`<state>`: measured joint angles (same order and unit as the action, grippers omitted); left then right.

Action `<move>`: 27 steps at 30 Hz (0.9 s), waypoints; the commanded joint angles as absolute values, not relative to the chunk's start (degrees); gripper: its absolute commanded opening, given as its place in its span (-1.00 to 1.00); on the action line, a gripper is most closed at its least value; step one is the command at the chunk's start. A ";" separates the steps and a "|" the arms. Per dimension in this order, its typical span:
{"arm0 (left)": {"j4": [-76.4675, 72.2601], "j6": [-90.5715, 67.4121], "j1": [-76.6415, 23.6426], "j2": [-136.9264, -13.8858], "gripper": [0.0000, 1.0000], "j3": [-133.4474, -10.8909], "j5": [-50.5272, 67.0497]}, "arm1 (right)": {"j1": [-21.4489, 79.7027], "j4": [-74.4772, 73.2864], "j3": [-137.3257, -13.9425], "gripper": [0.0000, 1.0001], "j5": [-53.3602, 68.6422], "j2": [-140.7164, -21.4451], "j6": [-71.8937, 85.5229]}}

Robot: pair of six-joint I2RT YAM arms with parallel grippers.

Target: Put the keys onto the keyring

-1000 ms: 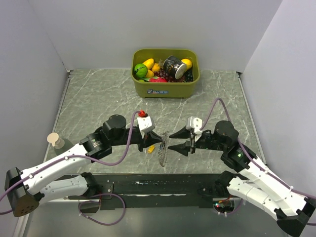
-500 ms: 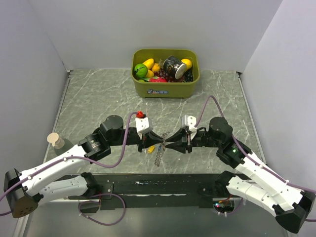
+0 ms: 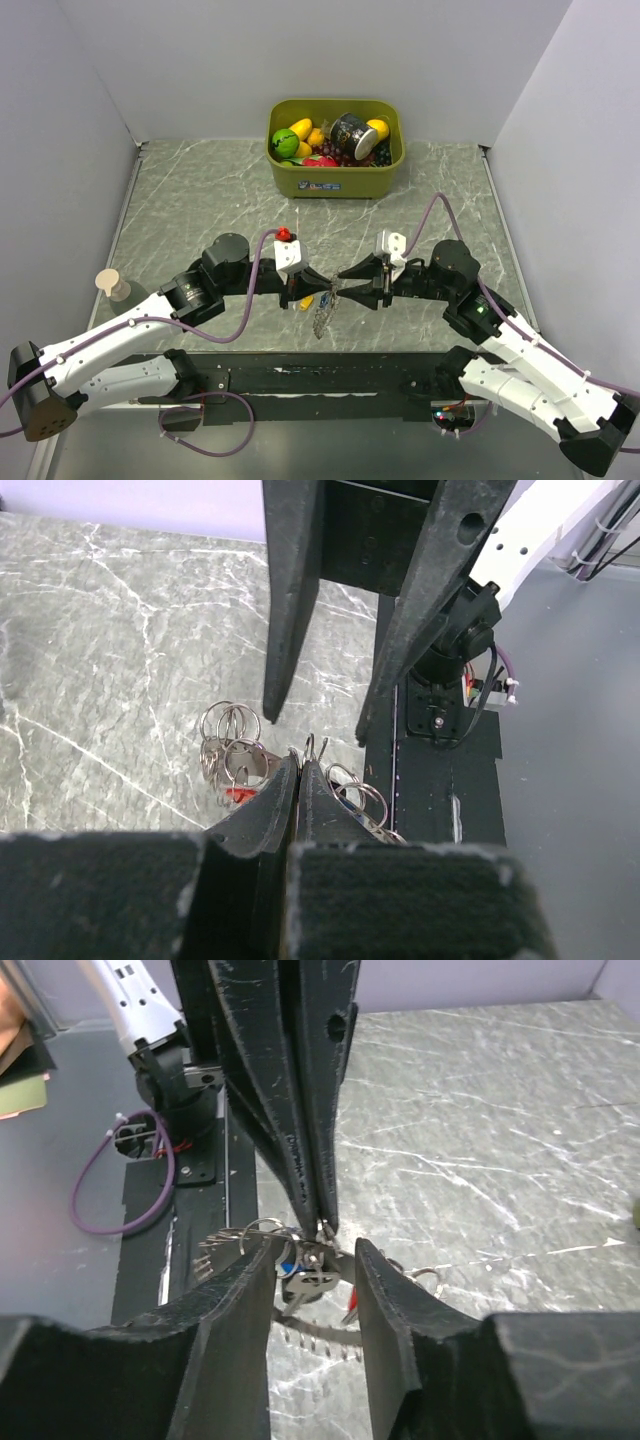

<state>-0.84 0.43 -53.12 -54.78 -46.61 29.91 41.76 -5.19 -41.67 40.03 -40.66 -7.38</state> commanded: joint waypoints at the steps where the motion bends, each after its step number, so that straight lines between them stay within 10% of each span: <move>1: -4.66 0.97 -53.44 -53.44 -0.98 -47.55 31.64 | 41.48 -1.85 -42.45 -0.07 38.32 -39.99 -7.47; 12: -4.92 0.70 -53.35 -53.09 -0.98 -47.64 31.46 | 41.49 -2.55 -42.19 -0.16 39.99 -43.24 -8.09; 20: -4.57 0.88 -53.44 -53.00 -0.98 -47.64 30.41 | 41.57 -3.25 -42.54 -1.00 38.68 -42.89 -7.91; 27: -2.47 0.88 -53.35 -53.26 -0.98 -47.81 28.13 | 41.57 -3.25 -42.45 -1.00 37.35 -42.01 -7.29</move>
<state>-0.91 0.40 -53.23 -54.57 -46.61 29.78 41.76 -5.15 -41.65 38.52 -43.16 -7.57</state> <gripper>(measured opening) 0.031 0.008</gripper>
